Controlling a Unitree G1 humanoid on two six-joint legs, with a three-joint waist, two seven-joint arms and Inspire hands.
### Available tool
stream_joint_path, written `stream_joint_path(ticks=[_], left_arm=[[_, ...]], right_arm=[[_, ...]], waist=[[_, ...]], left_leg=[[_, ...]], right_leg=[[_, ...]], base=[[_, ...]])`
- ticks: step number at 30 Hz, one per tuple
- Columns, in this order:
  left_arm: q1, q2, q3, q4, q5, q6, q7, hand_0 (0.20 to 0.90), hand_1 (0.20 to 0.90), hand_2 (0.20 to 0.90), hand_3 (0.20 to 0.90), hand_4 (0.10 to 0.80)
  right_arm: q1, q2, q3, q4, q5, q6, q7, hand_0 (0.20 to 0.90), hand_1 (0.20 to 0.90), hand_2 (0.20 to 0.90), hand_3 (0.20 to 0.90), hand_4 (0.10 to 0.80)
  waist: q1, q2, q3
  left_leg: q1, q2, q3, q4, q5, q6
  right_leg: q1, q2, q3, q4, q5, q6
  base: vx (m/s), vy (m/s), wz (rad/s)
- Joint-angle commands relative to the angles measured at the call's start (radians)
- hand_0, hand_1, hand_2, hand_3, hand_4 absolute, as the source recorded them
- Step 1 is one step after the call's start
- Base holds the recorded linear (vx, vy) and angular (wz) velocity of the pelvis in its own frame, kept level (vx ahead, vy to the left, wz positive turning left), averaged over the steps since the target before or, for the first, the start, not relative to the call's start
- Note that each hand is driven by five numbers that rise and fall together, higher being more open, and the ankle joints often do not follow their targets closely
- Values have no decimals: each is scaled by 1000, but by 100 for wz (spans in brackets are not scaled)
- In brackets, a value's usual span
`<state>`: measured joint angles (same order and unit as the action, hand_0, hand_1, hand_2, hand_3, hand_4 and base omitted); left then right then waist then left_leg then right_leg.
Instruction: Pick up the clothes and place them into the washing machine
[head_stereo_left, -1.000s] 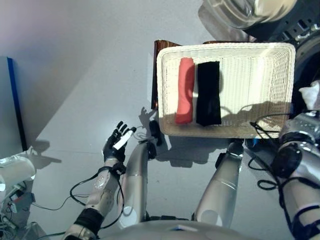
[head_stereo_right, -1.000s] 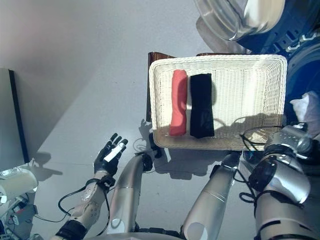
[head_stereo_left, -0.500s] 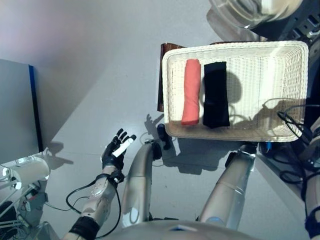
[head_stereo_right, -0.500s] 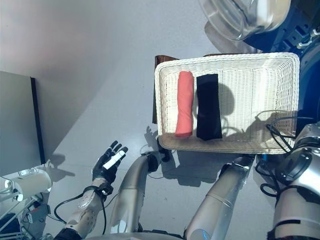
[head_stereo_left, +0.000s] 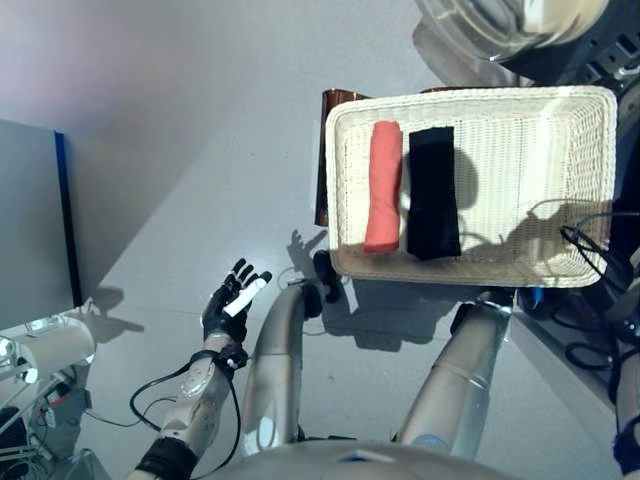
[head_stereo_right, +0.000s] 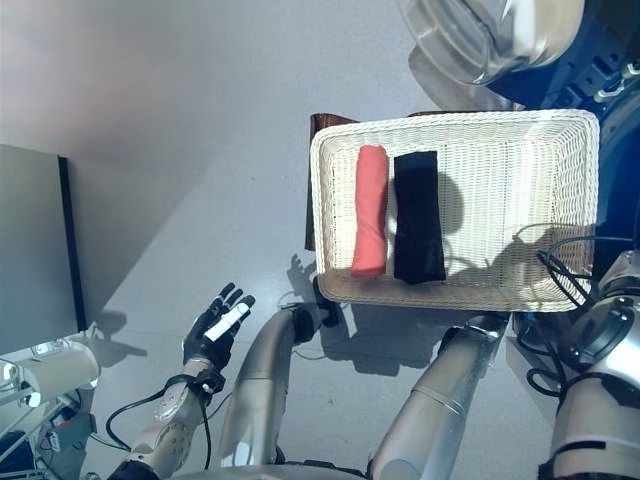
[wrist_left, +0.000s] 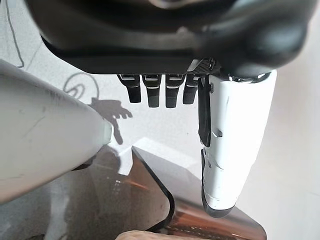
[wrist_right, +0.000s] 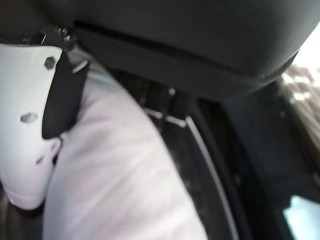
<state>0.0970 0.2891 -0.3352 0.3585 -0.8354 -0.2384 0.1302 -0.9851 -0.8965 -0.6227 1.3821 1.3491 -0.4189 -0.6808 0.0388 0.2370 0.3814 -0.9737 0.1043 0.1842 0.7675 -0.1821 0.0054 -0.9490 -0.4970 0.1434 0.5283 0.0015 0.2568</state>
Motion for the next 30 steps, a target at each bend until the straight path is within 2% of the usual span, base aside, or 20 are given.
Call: stream_joint_path(ticks=[1,12,18,24,30], left_arm=[[70,55,60,-5,1,-68,-1,900,900,900,900,800],[44,42,60,33,-12,-66,-3,900,900,900,900,800],[67,72,102,20,-3,-66,-4,900,900,900,900,800],[100,64,108,18,-5,-46,1,900,900,900,900,800],[110,57,108,12,-2,-45,0,900,900,900,900,800]], right_arm=[[89,-149,166,-87,-157,-100,38,200,200,200,200,300],[75,-40,180,-162,-186,-122,23,200,200,200,200,300],[99,-81,146,-115,-162,-111,24,200,200,200,200,300],[109,-97,126,-112,-127,-118,19,200,200,200,200,300],[116,-104,104,-110,-130,-118,-8,200,200,200,200,300]], waist=[[-31,-11,-67],[-21,-46,-53],[-7,-65,-64],[-5,-65,-79],[-17,-36,-81]], left_leg=[[116,107,-104,-112,12,-187],[124,89,-114,-89,2,-177],[117,84,-139,-93,11,-181],[123,101,-133,-141,34,-193],[139,111,-119,-152,34,-194]], right_leg=[[-6,-9,13,-36,48,0],[109,-31,-42,-116,93,5],[142,-37,-67,-133,85,5],[105,-24,-46,-129,75,3],[73,-11,-17,-106,60,2]], base=[[-21,3,-5],[-5,4,1],[2,-14,6],[13,1,1],[31,18,-4]])
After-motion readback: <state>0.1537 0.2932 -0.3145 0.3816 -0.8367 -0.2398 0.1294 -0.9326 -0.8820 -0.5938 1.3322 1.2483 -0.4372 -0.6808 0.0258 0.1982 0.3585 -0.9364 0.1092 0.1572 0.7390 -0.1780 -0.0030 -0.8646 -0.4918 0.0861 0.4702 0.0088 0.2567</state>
